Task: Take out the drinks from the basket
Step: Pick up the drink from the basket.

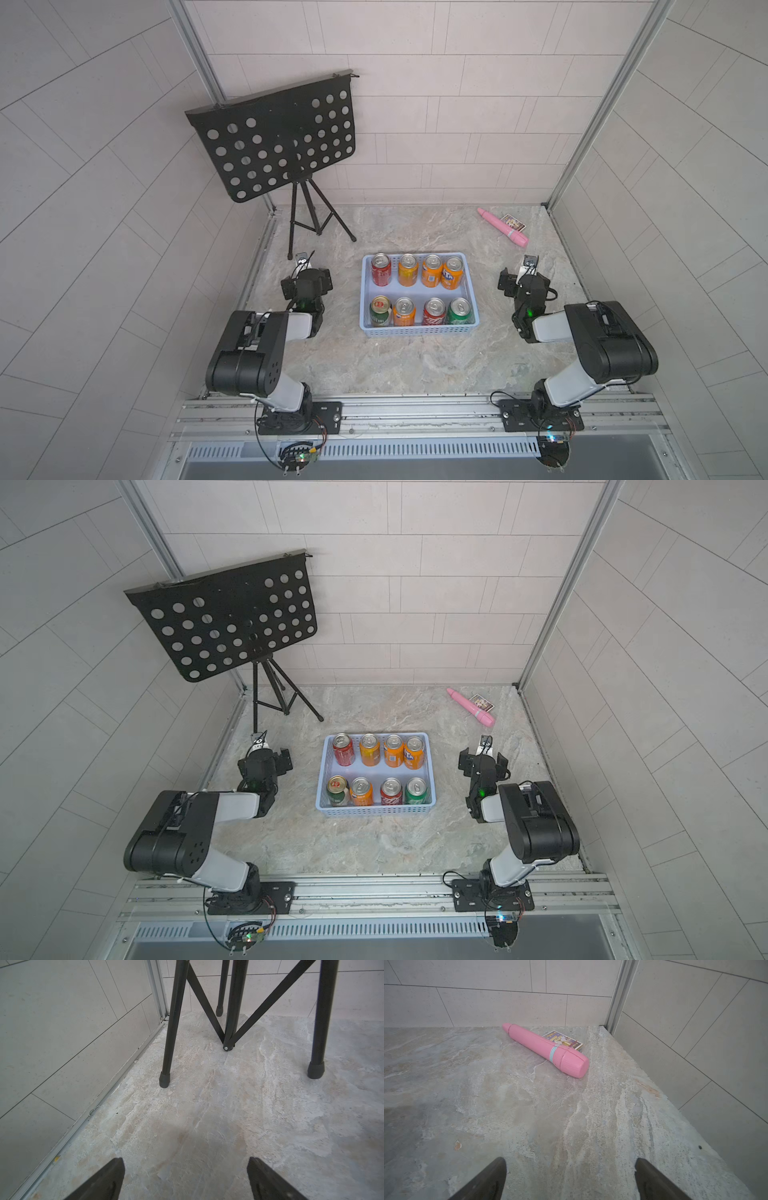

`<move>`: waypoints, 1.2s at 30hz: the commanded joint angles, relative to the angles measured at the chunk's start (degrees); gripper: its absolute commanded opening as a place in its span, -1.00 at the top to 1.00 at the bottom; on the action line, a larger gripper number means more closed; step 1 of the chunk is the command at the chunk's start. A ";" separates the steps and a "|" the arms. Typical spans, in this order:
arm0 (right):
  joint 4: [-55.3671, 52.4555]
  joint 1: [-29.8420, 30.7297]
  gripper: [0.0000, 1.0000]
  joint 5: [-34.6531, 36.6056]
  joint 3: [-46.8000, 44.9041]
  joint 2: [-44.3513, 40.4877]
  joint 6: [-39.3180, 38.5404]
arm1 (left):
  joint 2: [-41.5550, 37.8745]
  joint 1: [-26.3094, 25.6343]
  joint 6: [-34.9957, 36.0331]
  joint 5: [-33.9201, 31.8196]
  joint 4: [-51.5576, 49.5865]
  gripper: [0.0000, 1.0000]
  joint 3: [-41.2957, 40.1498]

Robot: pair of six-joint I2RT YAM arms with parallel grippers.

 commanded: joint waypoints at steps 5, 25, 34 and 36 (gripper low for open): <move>-0.30 0.00 -1.00 0.18 0.33 -0.83 0.39 | 0.08 -0.16 0.64 -0.34 0.30 -1.00 0.71; -0.29 -0.06 -1.00 0.18 0.46 -0.77 0.46 | 0.13 -0.10 0.71 -0.23 0.30 -1.00 0.71; -13.67 0.90 -1.00 -6.60 5.82 -5.53 -3.57 | -6.34 -0.89 -1.09 -5.94 -8.84 -1.00 2.71; -24.33 1.23 -1.00 -5.12 10.90 -8.04 -3.36 | -10.38 -0.92 -5.11 -11.09 -18.46 -1.00 5.25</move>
